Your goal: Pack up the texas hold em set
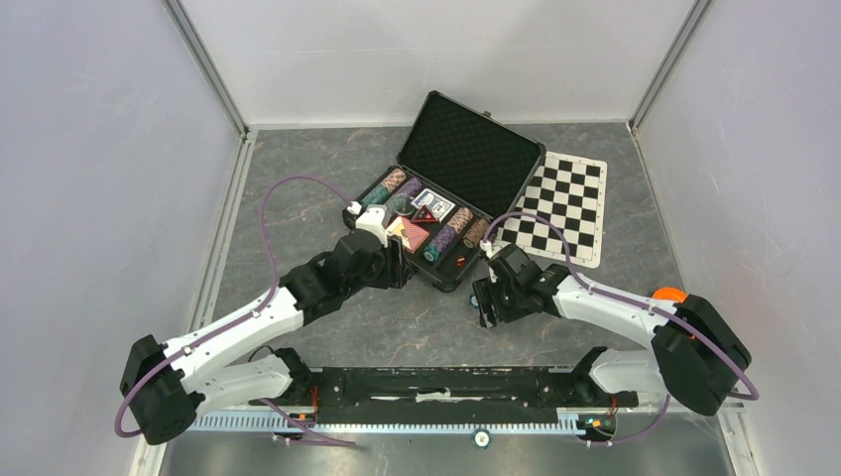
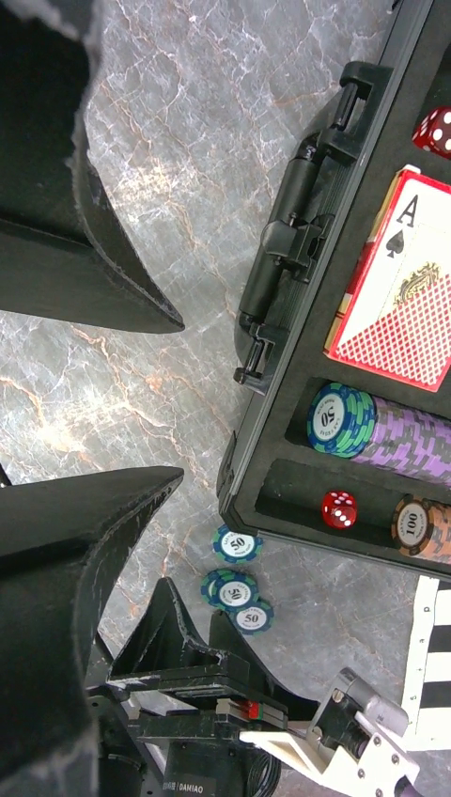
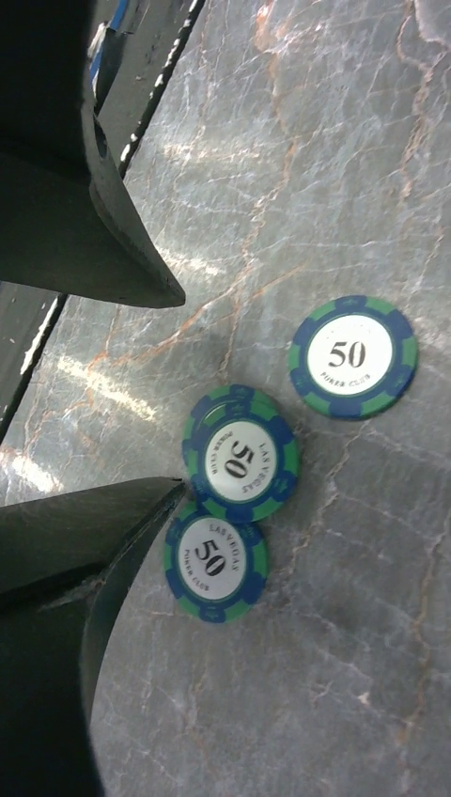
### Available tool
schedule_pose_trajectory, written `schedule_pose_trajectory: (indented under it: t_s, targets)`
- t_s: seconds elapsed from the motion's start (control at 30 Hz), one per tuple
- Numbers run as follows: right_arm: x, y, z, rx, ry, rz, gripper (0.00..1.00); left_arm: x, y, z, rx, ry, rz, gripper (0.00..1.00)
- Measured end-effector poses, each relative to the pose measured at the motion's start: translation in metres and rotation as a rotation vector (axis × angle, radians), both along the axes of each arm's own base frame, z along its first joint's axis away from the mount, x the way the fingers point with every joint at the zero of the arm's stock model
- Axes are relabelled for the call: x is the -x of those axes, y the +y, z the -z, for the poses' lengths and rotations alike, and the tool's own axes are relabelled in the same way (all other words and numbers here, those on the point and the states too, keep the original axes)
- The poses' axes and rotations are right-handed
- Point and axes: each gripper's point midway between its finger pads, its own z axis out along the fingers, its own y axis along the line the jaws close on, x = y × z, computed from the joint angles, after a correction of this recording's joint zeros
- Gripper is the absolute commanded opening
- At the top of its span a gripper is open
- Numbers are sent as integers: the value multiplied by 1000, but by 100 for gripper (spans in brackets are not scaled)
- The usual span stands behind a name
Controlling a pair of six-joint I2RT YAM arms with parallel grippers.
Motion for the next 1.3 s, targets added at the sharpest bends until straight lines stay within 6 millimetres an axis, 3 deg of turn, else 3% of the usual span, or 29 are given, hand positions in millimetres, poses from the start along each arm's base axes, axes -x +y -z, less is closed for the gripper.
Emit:
schedule_pose_trajectory:
  t_s: [0.43, 0.83, 1.3]
  targets:
    - [-19, -4, 3, 102, -83, -26, 74, -5, 10, 1, -22, -23, -26, 61]
    - [-30, -7, 5, 176, -139, -181, 73, -7, 9, 2, -24, -41, -16, 61]
    - [-38, 9, 4, 120, -199, -293, 68, -12, 11, 0, -15, -50, -30, 60]
